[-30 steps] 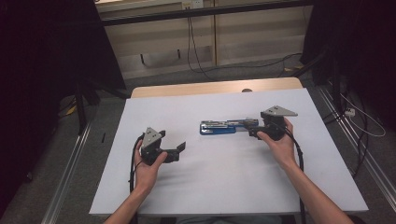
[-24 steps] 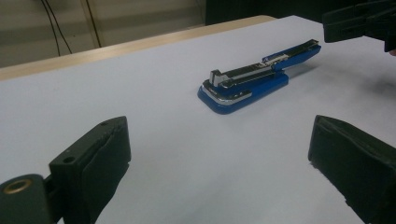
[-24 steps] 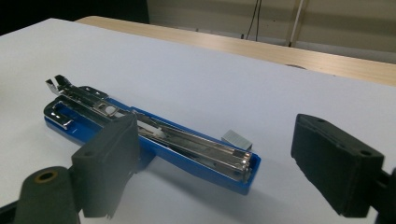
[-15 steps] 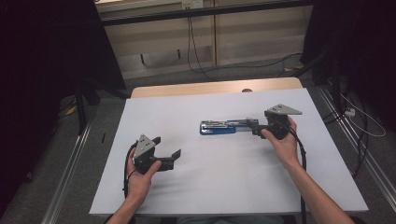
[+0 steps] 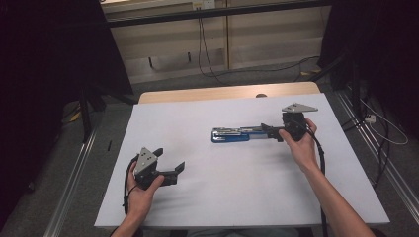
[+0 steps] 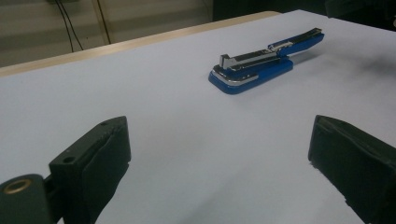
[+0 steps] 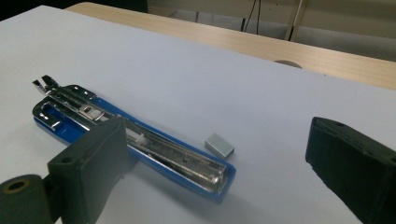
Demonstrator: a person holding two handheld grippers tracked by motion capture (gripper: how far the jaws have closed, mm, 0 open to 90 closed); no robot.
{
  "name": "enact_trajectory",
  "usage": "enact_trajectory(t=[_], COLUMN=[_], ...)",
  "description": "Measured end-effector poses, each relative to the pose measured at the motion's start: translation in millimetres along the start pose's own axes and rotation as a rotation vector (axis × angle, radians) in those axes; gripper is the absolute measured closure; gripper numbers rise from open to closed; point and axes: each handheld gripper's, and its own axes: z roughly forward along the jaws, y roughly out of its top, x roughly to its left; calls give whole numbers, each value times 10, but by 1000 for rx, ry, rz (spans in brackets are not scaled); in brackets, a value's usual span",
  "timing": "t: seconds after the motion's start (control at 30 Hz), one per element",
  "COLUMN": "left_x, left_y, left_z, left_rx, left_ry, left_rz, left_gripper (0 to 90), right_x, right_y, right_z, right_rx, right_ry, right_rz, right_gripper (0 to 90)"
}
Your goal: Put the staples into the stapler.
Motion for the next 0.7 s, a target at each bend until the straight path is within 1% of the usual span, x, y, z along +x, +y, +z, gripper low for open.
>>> enact_trajectory(t=[0.03,0.1,0.13,0.2,0.3,0.37,0.4,0.5,0.57,0.7], left_x=[-16,-32,-34,-36,-45,-49,-53,-77,-93,-117], left_y=[-6,-13,-15,-18,-53,-58,-54,-46,-47,-37], left_z=[1,-7,-13,-26,-63,-87,-96,-97,-86,-57], left_rx=[10,13,13,10,23,23,20,15,26,26], left_ry=[-4,-13,-10,1,-3,-1,-1,-5,-15,-21], left_rz=[8,4,2,-7,-8,-3,-8,-4,10,9], left_gripper=[59,59,59,60,59,59,59,57,57,57], right_x=[-1,-15,-30,-67,-138,-191,-218,-287,-313,-347], right_y=[18,68,84,114,148,169,175,184,182,199], right_z=[9,24,26,35,62,84,95,122,135,181], right_rx=[5,11,5,14,31,52,63,79,90,135], right_ry=[3,7,3,11,13,23,27,39,43,40], right_rz=[-6,-14,-15,-11,-15,-13,-11,9,9,-27], right_gripper=[58,61,68,70,84,92,97,108,118,106])
